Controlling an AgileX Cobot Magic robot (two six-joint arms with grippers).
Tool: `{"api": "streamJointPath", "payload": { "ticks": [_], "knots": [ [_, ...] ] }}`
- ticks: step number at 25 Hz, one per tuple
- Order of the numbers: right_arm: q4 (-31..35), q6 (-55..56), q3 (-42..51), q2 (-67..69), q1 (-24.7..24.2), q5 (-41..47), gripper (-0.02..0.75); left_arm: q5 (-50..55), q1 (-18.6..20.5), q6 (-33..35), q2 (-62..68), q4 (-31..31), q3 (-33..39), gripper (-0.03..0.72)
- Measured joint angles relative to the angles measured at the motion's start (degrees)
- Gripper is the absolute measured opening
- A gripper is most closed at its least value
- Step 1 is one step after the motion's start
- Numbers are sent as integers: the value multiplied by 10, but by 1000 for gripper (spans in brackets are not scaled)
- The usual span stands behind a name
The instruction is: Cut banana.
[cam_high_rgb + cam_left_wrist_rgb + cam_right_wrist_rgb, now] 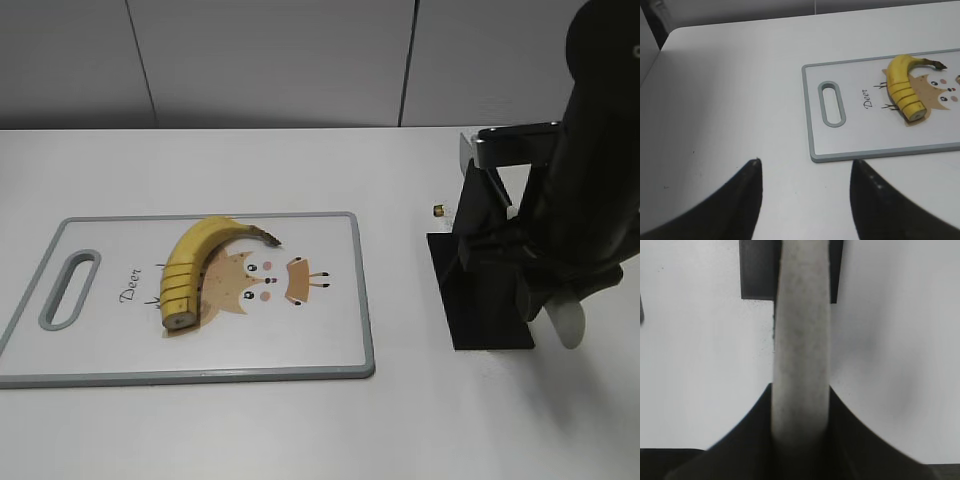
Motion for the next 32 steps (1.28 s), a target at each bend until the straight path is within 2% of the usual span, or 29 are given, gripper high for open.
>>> {"api": "streamJointPath", "payload": {
  "ticks": [19,32],
  "knots": [
    [-4,13,1,-112,0,11,162,0,0,0,0,0,0,543],
    [-28,12,-65,-141,0,68,162,0,0,0,0,0,0,543]
  ]
}}
